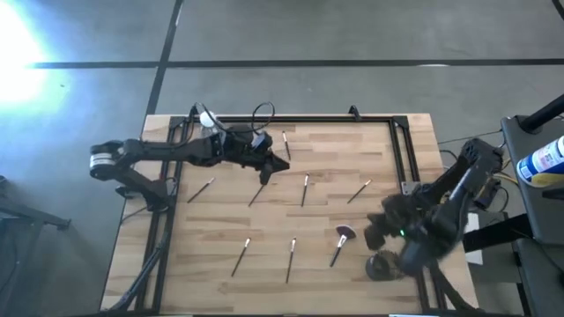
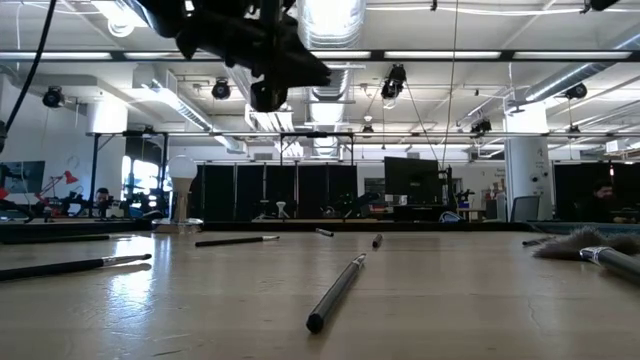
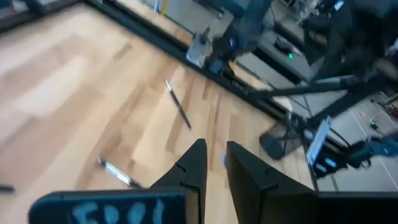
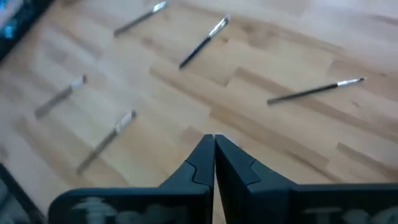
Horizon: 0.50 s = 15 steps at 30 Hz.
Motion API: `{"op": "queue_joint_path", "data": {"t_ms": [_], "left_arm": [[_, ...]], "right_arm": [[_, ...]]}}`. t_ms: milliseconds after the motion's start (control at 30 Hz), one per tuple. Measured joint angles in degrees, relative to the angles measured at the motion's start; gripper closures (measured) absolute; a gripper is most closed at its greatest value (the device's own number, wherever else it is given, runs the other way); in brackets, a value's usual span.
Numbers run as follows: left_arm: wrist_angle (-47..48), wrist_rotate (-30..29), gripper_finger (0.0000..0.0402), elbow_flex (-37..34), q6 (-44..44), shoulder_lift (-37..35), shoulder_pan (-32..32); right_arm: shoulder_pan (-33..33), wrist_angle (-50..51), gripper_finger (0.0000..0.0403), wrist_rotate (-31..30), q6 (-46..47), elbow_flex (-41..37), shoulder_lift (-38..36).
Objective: Put items in baskets/containers
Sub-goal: Put the highlighter brush into the brush holder
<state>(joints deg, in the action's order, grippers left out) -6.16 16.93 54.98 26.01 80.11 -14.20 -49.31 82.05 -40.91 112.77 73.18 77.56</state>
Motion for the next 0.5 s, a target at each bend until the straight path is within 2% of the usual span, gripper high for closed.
{"op": "queue_joint_path", "data": {"t_ms": [167,333,500], "left_arm": [[-4.7,-3.4,0.0370,-6.3,2.2,-1.9,2.6],[-11.0,-10.7,0.0396,-12.3,7.6,-2.7,5.9],[-10.8,-17.4,0.0400,-16.4,12.2,-3.5,8.5]], "right_arm": [[6.8,-10.8,0.0395,-1.4,-9.5,-7.4,-8.0],[13.3,-30.2,0.0394,0.6,-22.3,-18.1,-15.8],[19.0,-45.7,0.0394,8.6,-25.5,-27.0,-18.1]]}}
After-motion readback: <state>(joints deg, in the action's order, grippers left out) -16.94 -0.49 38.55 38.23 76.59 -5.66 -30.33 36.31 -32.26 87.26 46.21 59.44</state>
